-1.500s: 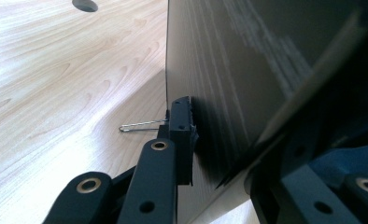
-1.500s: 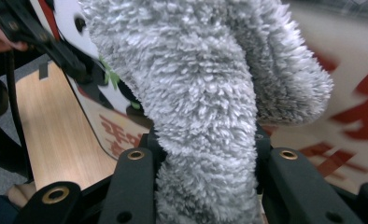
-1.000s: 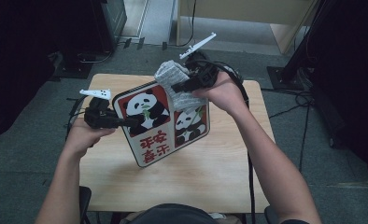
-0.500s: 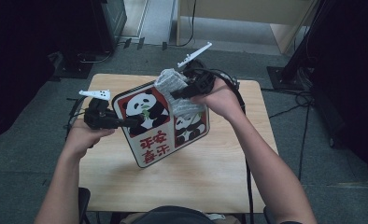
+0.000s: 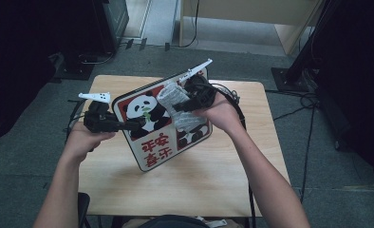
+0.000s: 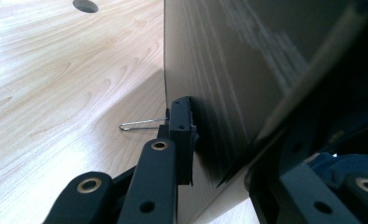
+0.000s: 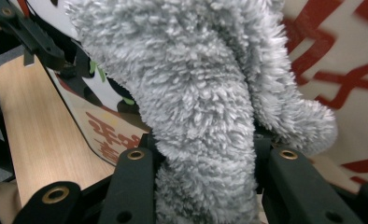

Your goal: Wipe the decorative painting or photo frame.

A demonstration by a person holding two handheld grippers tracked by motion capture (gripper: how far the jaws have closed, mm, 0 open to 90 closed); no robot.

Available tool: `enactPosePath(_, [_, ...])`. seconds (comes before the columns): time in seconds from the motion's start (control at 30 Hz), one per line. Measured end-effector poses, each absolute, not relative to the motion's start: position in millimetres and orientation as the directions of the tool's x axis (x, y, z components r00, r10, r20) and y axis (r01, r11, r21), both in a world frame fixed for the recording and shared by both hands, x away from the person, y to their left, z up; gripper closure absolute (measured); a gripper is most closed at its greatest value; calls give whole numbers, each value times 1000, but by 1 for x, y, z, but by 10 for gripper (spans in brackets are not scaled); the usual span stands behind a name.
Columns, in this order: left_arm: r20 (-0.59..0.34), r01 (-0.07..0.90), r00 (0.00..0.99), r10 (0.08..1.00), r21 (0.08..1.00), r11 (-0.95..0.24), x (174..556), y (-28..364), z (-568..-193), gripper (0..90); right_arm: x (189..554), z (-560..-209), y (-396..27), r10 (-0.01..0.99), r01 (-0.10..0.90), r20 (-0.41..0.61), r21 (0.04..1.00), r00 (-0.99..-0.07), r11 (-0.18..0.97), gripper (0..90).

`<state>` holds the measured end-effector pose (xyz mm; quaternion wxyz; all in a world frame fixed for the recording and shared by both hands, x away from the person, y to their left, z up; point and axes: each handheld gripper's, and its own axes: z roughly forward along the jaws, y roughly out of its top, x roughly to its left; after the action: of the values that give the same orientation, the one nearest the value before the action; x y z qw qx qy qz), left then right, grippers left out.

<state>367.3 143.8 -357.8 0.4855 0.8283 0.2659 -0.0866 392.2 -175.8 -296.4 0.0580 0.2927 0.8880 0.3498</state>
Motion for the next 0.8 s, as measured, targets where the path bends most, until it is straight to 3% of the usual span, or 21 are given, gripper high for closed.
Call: enactPosePath(0.8, [-396, 510, 854, 337, 763, -396, 373, 140, -358, 769, 381, -341, -189, 569, 500, 127, 655, -812, 567, 658])
